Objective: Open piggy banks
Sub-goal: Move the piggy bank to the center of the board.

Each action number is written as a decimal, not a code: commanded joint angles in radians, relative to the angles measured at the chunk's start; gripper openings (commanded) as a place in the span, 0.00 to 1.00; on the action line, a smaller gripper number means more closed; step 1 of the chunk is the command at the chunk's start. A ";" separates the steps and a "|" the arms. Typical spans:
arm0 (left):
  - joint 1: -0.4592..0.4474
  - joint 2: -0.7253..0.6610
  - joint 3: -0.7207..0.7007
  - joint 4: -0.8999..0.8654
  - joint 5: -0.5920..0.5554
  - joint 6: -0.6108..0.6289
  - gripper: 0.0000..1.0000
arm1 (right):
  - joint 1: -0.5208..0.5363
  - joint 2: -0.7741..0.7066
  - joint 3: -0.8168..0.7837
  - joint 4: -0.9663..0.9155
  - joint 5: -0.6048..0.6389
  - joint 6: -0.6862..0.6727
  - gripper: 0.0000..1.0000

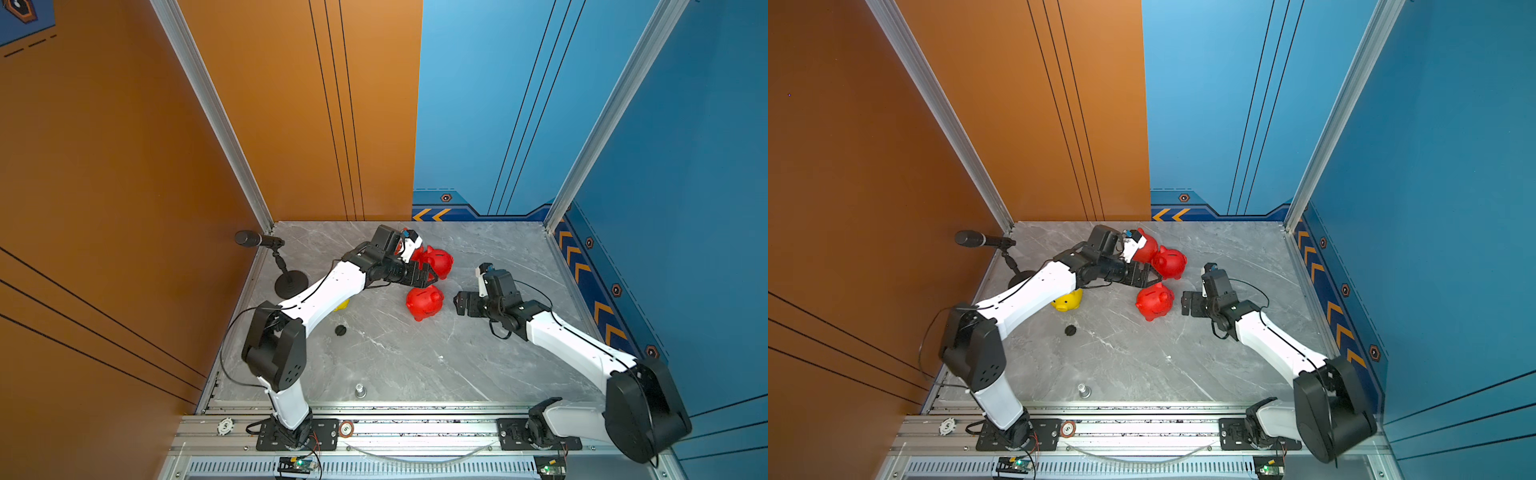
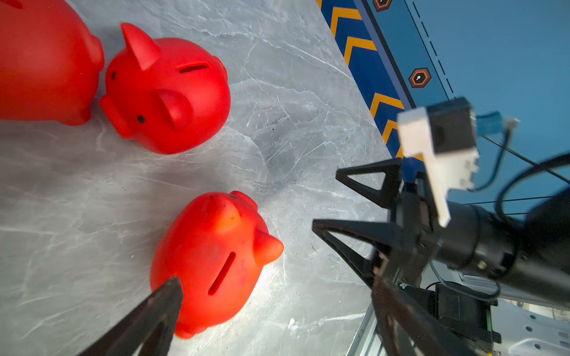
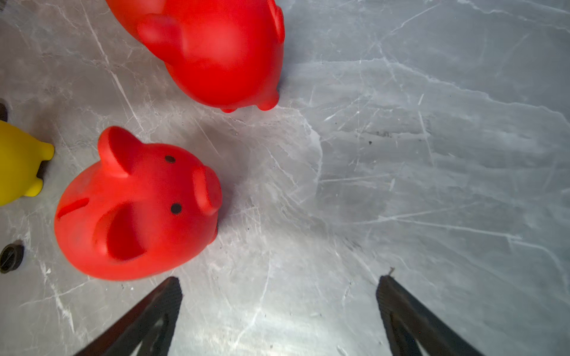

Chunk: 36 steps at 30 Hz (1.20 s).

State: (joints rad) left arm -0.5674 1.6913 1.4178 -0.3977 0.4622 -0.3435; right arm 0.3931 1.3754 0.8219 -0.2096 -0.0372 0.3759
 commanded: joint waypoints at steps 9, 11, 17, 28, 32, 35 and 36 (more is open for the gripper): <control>0.019 -0.383 -0.412 0.008 -0.181 -0.047 0.98 | -0.045 0.451 0.386 -0.006 -0.144 -0.004 0.63; 0.031 -0.443 -0.469 0.007 -0.189 -0.057 0.98 | -0.045 0.511 0.439 -0.016 -0.183 -0.001 0.61; 0.068 -0.576 -0.560 -0.025 -0.220 -0.086 0.98 | -0.038 0.557 0.484 -0.046 -0.317 -0.033 0.60; 0.047 -0.495 -0.579 -0.043 -0.238 -0.266 0.98 | 0.052 0.339 0.140 0.115 -0.355 0.011 0.60; 0.023 -0.442 -0.580 -0.043 -0.271 -0.316 0.98 | 0.153 0.247 0.020 0.169 -0.321 0.021 0.60; 0.001 -0.404 -0.581 -0.007 -0.252 -0.334 0.97 | 0.219 0.196 -0.022 0.184 -0.315 0.026 0.60; -0.006 -0.398 -0.582 0.004 -0.249 -0.340 0.98 | 0.243 0.183 -0.031 0.189 -0.315 0.024 0.60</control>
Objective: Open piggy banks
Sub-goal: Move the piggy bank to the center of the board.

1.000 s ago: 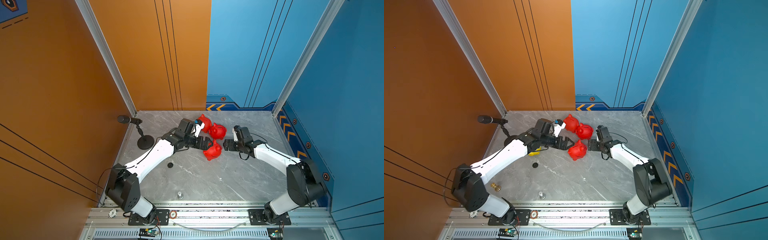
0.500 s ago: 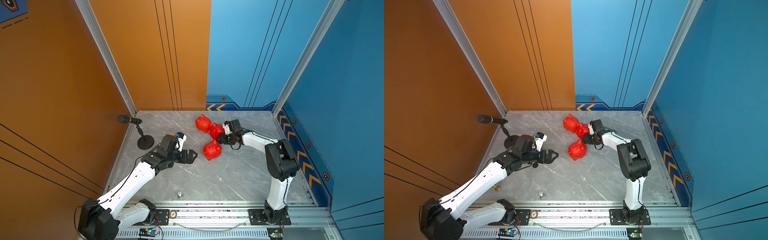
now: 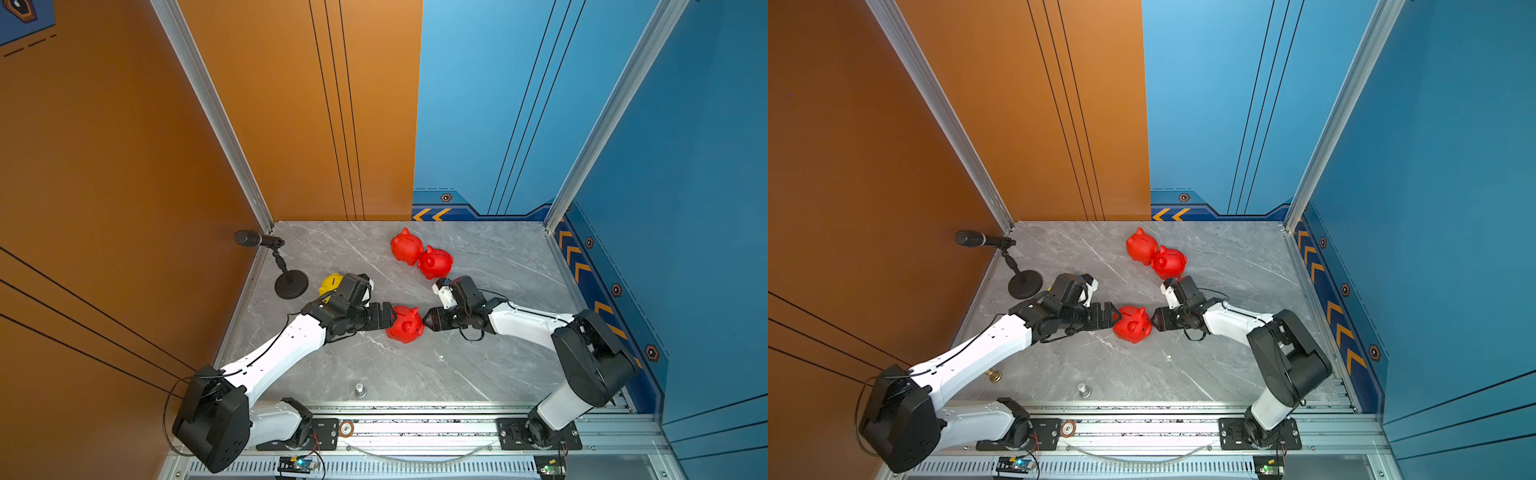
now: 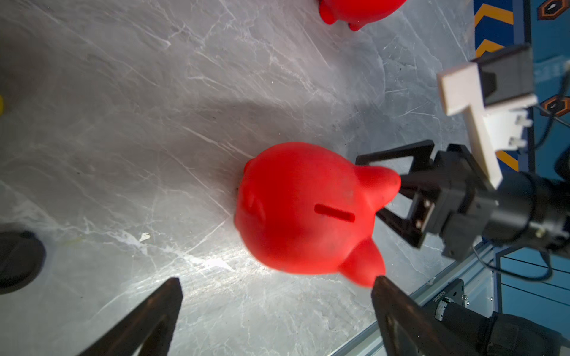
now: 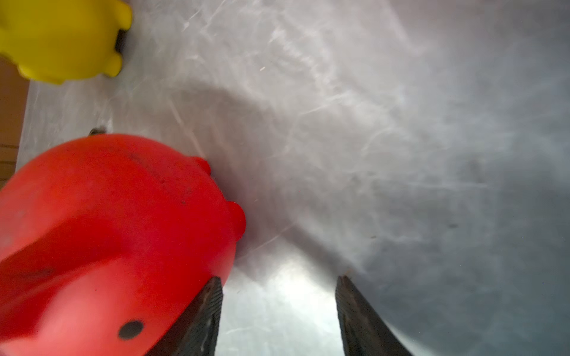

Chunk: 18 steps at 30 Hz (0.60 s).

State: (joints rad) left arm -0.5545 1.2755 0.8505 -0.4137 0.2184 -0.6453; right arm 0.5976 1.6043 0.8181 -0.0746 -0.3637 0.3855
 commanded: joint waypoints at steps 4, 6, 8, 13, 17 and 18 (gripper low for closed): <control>-0.036 0.038 -0.020 0.075 0.000 -0.070 0.98 | 0.138 -0.091 -0.027 -0.003 0.068 -0.025 0.61; -0.036 0.051 -0.031 0.128 0.026 -0.091 0.98 | 0.150 -0.110 -0.037 -0.014 0.073 -0.030 0.61; -0.037 0.080 -0.029 0.170 0.055 -0.104 0.98 | 0.150 -0.133 -0.057 -0.010 0.072 -0.024 0.62; -0.056 0.177 0.008 0.216 0.079 -0.109 0.98 | 0.123 -0.201 -0.095 -0.024 0.109 -0.018 0.62; -0.065 0.270 0.052 0.336 0.097 -0.111 0.98 | 0.055 -0.285 -0.134 -0.044 0.116 -0.013 0.63; -0.063 0.300 0.074 0.359 0.104 -0.108 0.98 | 0.037 -0.308 -0.146 -0.052 0.118 -0.013 0.63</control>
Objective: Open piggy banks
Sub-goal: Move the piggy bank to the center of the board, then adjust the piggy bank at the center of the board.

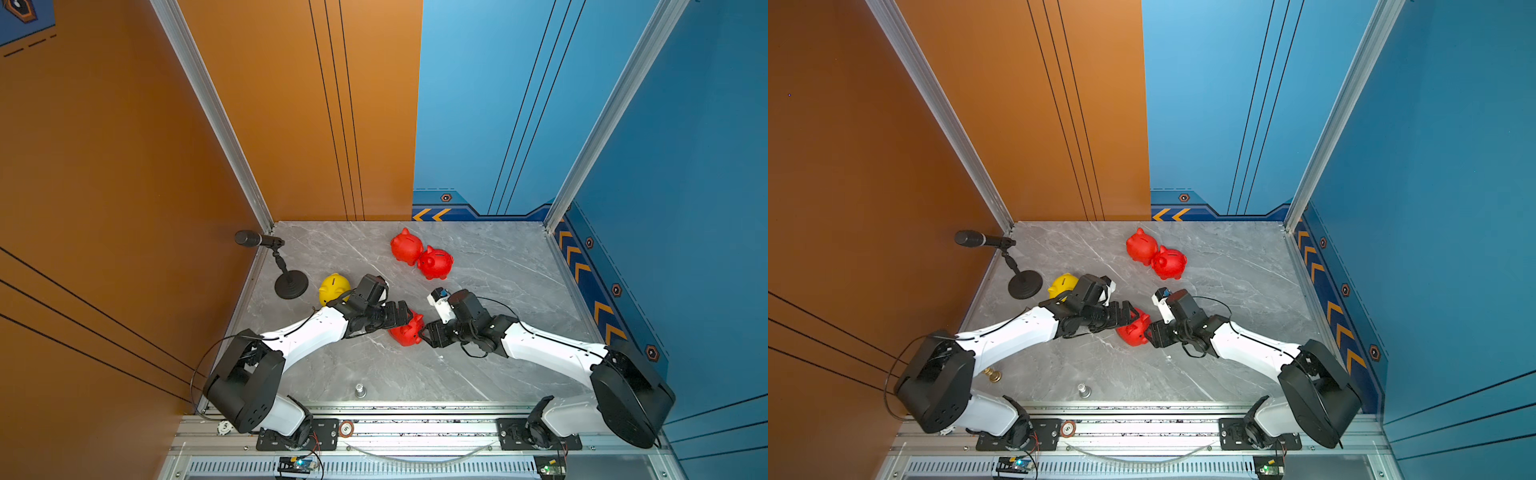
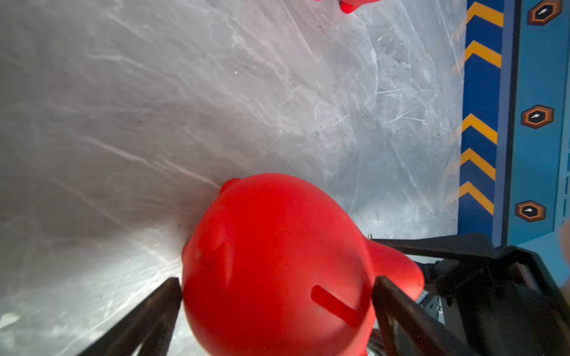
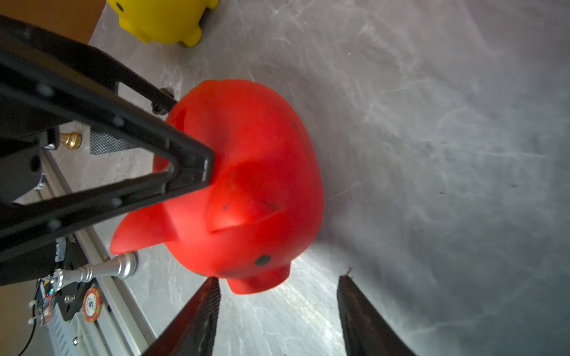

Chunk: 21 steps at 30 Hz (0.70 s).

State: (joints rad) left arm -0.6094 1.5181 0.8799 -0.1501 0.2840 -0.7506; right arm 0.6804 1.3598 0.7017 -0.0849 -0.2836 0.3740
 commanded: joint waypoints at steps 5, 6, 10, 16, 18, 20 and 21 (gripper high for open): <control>0.002 0.211 0.214 0.135 0.100 0.045 0.98 | -0.139 -0.145 -0.074 -0.099 0.041 0.008 0.64; 0.002 0.234 0.245 0.129 0.110 0.056 0.98 | -0.152 -0.150 -0.080 -0.104 0.048 0.014 0.64; 0.000 0.269 0.350 0.028 0.095 0.114 0.98 | -0.185 -0.150 -0.095 -0.096 0.049 0.033 0.65; -0.033 0.208 0.408 -0.278 -0.063 0.177 0.98 | -0.184 -0.122 -0.102 -0.028 0.040 0.048 0.70; -0.049 0.174 0.390 -0.324 -0.121 0.180 0.98 | -0.177 -0.086 -0.093 -0.002 0.032 0.049 0.70; -0.060 0.142 0.366 -0.351 -0.153 0.177 0.98 | -0.168 -0.046 -0.078 0.016 0.031 0.046 0.70; -0.065 0.127 0.355 -0.366 -0.162 0.174 0.98 | -0.163 -0.028 -0.070 0.026 0.032 0.046 0.70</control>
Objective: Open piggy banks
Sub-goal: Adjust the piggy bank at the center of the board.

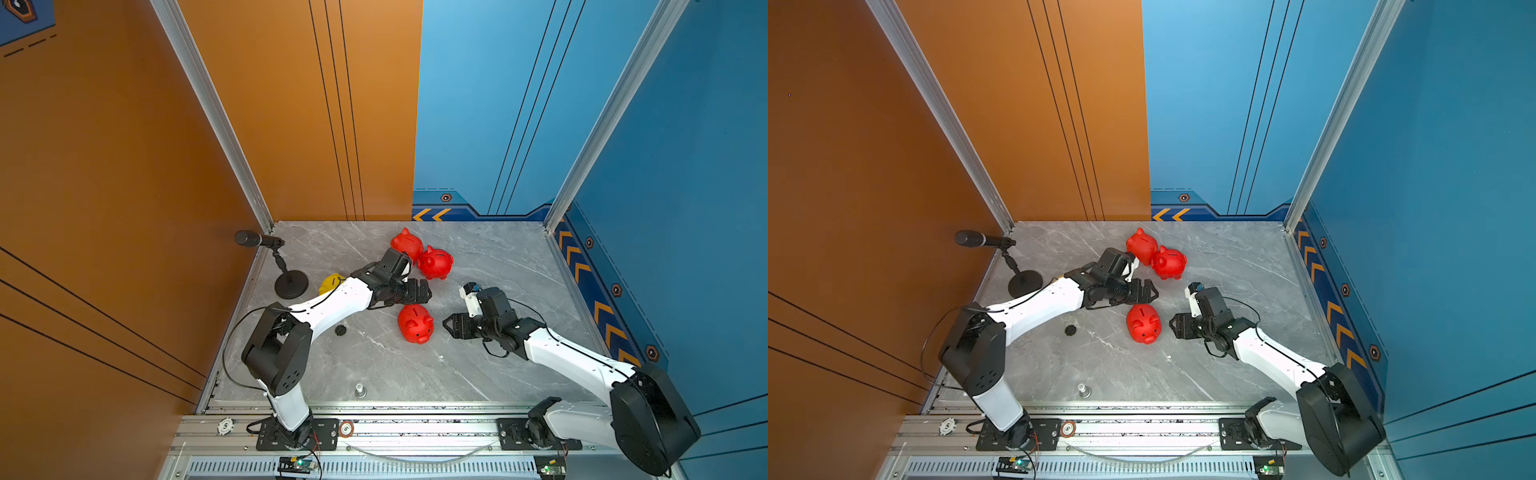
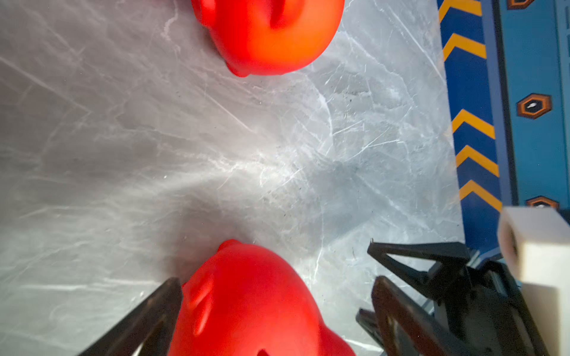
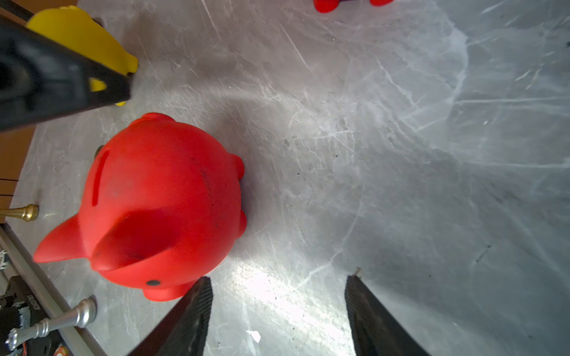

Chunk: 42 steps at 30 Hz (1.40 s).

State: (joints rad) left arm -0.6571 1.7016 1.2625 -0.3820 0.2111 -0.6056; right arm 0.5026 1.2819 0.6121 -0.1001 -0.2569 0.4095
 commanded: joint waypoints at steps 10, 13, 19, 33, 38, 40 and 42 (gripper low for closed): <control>-0.058 -0.191 -0.124 -0.238 -0.223 0.030 0.98 | 0.116 0.170 0.083 0.123 -0.034 -0.008 0.70; -0.056 -0.227 -0.145 -0.254 -0.270 0.030 0.98 | 0.174 0.202 0.097 0.159 -0.043 -0.006 0.70; -0.061 -0.246 -0.134 -0.280 -0.274 0.047 0.98 | 0.237 0.254 0.127 0.182 -0.038 0.010 0.70; -0.170 -0.124 -0.011 -0.394 -0.381 0.073 0.98 | 0.019 0.075 0.061 0.017 0.031 -0.039 0.93; -0.191 -0.072 0.022 -0.436 -0.421 0.063 0.98 | -0.010 0.036 0.051 -0.001 0.036 -0.053 0.94; -0.197 -0.059 0.029 -0.439 -0.434 0.057 0.98 | -0.016 0.035 0.051 -0.001 0.034 -0.055 0.94; -0.203 -0.043 0.042 -0.452 -0.444 0.053 0.99 | -0.019 0.036 0.051 0.003 0.031 -0.055 0.95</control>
State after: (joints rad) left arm -0.8463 1.6398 1.2705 -0.7788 -0.1814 -0.5461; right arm 0.4908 1.3308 0.6781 -0.0631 -0.2417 0.3756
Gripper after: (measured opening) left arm 0.982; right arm 0.945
